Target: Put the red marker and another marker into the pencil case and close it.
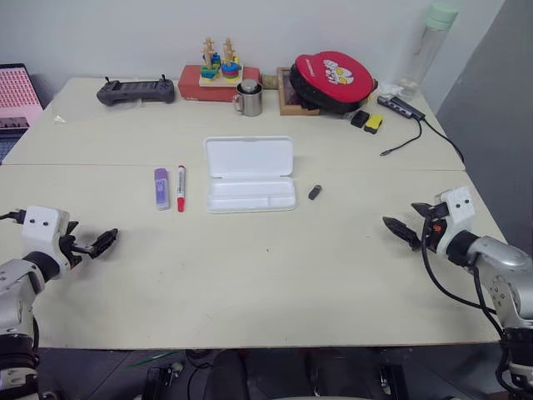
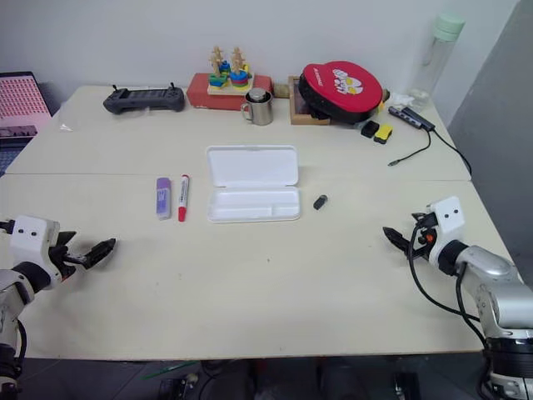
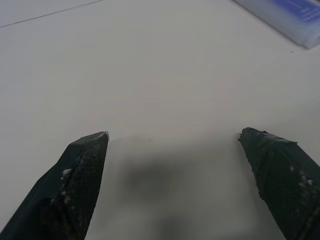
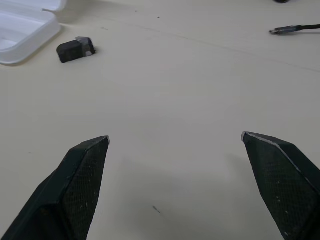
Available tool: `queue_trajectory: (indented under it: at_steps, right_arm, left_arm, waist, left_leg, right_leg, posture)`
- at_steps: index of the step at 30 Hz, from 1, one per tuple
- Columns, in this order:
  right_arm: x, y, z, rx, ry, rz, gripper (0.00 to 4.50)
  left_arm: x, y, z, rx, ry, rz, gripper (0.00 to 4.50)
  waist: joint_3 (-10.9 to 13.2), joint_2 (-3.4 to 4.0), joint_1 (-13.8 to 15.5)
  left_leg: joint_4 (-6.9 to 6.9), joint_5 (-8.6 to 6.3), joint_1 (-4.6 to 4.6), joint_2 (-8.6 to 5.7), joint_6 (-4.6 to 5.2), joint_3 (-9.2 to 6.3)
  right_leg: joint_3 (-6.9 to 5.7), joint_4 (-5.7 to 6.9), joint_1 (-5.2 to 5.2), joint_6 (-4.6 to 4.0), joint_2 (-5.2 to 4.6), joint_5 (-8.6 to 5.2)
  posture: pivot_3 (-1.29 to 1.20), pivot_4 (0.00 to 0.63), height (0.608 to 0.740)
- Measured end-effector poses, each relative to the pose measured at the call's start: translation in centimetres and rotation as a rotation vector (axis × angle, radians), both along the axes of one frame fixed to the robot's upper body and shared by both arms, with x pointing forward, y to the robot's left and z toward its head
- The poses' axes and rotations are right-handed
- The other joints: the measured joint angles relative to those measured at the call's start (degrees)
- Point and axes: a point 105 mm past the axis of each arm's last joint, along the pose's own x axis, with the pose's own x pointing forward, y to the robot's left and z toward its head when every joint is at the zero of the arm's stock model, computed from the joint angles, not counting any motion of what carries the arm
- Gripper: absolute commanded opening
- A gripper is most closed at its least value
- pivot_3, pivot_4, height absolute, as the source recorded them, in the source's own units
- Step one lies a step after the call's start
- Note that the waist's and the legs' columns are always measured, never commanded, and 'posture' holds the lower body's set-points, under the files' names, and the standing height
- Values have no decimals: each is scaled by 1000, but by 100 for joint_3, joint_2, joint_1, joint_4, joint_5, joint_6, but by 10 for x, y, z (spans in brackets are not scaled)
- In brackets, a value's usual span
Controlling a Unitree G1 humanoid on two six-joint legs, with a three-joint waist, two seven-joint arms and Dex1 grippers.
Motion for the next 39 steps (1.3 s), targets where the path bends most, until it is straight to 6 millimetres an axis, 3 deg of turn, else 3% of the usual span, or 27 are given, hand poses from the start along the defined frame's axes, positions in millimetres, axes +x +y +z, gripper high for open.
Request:
queue_trajectory:
  at_steps: [14,34,37,39]
  right_arm:
    - [2,11,-6,24,59,57,4470]
    - [0,16,-5,37,58,91,4470]
    - [-1,23,0,49,39,136,4470]
    - [2,44,18,85,-1,232,4470]
  left_arm:
    - [-3,-13,3,-14,38,-99,4500]
    - [-2,-15,3,-25,41,-104,4500]
    - [0,-26,5,-54,28,-140,4500]
    - [0,-51,12,-107,10,-252,4500]
  waist:
    - [0,0,2]
    - [0,0,13]
    - [0,0,13]
    - [2,3,-10]
  left_leg:
    - [9,1,-1,1,0,-5]
    - [14,1,0,0,1,-9]
    - [16,1,0,0,0,-10]
    - [24,1,0,2,0,-9]
  right_leg:
    - [-5,5,3,4,0,2]
    - [-7,12,7,3,2,4]
    - [-8,16,9,4,3,4]
    - [-4,27,8,6,5,6]
  posture:
    - [0,150,740]
    - [0,150,740]
    - [0,150,740]
    - [0,150,740]
